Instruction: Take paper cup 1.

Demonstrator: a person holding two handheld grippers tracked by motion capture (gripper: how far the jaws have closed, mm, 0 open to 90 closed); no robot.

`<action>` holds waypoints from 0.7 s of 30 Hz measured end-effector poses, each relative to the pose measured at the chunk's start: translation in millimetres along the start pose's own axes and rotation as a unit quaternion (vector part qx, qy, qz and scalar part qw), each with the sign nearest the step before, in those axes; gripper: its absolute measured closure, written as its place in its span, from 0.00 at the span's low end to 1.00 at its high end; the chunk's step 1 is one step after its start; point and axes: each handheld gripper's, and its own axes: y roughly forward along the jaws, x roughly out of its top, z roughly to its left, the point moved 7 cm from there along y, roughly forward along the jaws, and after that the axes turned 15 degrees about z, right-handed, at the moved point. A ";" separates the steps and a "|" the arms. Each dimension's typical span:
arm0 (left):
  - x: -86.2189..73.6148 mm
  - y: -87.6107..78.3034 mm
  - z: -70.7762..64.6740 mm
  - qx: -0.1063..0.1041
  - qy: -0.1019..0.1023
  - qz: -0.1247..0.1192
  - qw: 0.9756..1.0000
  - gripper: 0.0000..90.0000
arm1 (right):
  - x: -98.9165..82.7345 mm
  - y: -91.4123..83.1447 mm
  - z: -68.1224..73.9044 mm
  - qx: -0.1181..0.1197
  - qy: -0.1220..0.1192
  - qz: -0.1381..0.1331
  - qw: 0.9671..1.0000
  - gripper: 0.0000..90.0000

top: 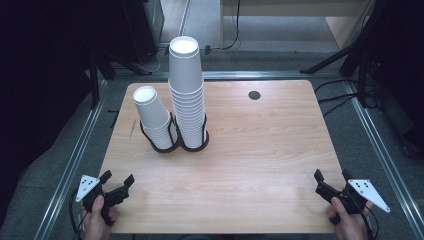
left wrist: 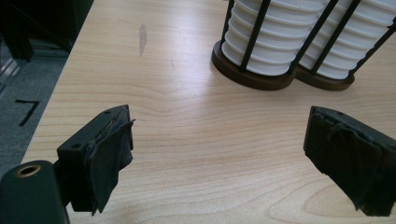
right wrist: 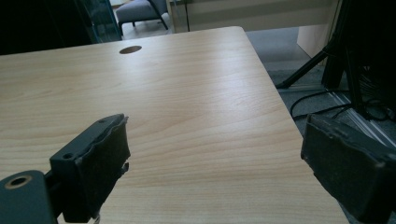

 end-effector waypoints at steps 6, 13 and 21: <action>0.4 -0.7 1.3 -0.003 -0.005 -0.002 1.000 0.09 | 5.4 0.9 10.6 0.010 0.000 0.001 1.000 0.08; 0.1 1.2 -0.8 -0.018 0.000 0.005 1.000 0.09 | 18.9 -3.4 34.7 0.041 -0.009 0.004 0.999 0.08; -0.2 1.8 -1.0 -0.012 0.005 0.009 1.000 0.09 | 35.1 -5.1 73.8 0.071 -0.055 0.018 0.996 0.09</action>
